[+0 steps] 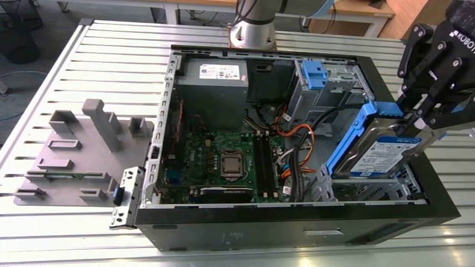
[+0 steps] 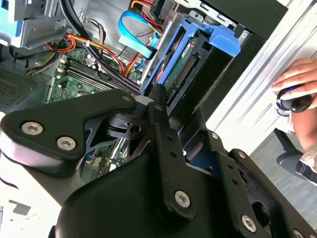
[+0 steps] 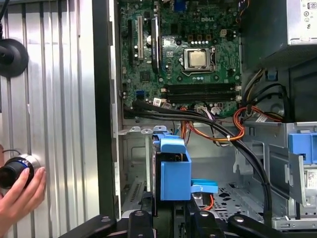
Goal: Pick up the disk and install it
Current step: 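Insert the disk into the insertion slot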
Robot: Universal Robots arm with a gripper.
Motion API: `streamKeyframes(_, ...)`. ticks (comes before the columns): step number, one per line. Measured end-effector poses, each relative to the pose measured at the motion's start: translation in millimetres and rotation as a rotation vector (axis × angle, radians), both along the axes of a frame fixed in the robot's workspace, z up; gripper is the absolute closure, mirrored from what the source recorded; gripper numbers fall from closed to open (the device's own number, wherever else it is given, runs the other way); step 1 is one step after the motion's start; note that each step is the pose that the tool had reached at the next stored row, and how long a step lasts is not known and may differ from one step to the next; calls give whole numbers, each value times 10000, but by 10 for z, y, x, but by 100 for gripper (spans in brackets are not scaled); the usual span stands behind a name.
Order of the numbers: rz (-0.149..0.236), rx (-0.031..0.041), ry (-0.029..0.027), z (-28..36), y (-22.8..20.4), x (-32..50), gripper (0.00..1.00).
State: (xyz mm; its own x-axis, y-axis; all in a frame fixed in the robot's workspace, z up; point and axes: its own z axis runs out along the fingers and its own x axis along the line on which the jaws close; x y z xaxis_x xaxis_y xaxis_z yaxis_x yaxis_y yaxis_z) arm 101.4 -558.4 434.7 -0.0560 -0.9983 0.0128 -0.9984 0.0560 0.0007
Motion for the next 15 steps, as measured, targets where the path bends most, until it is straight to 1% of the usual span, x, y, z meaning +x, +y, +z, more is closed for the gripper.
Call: streamKeyframes(15,0,0,0,-273,-1,0,65)
